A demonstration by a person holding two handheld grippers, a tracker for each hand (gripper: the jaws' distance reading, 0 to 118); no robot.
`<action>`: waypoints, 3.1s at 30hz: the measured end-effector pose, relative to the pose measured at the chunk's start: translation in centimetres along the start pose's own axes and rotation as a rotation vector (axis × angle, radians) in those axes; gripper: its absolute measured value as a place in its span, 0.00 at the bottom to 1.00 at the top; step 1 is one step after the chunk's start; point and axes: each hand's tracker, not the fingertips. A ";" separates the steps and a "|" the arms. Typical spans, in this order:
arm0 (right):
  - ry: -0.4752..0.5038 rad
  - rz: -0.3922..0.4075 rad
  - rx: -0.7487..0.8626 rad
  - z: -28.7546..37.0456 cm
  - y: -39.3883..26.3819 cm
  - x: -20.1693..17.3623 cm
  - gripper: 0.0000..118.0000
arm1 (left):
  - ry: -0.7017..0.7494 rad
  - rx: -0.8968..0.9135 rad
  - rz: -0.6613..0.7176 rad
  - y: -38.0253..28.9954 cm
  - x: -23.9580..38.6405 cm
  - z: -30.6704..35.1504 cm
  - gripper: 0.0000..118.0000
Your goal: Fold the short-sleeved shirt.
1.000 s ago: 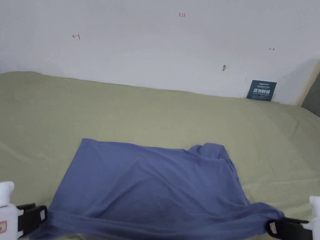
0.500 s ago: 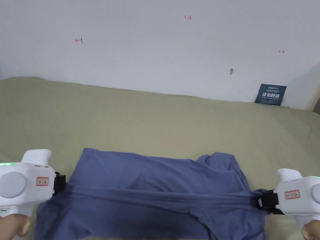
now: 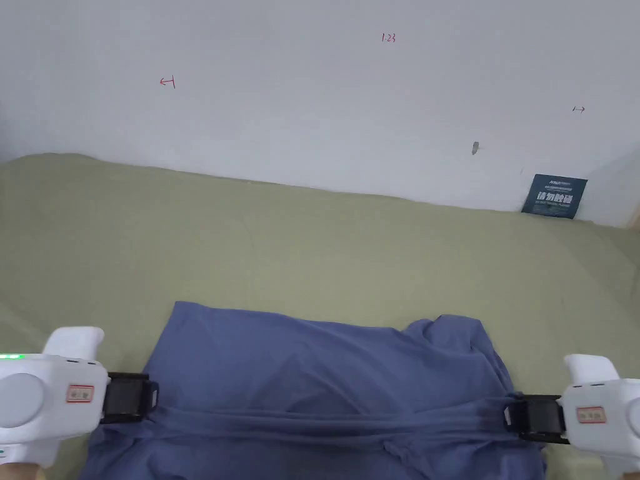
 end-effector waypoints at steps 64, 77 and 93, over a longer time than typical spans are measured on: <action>0.172 -0.058 -0.102 4.4 -3.4 1.6 0.06 | -0.024 -0.036 0.046 -3.4 -1.5 4.2 0.02; 0.158 -0.103 -0.150 11.7 -11.6 3.9 0.06 | -0.060 -0.088 -0.062 -9.9 0.1 11.1 0.02; 0.033 -0.158 -0.298 6.2 -18.4 5.6 0.28 | -0.035 -0.247 0.062 -17.8 -2.1 6.4 0.14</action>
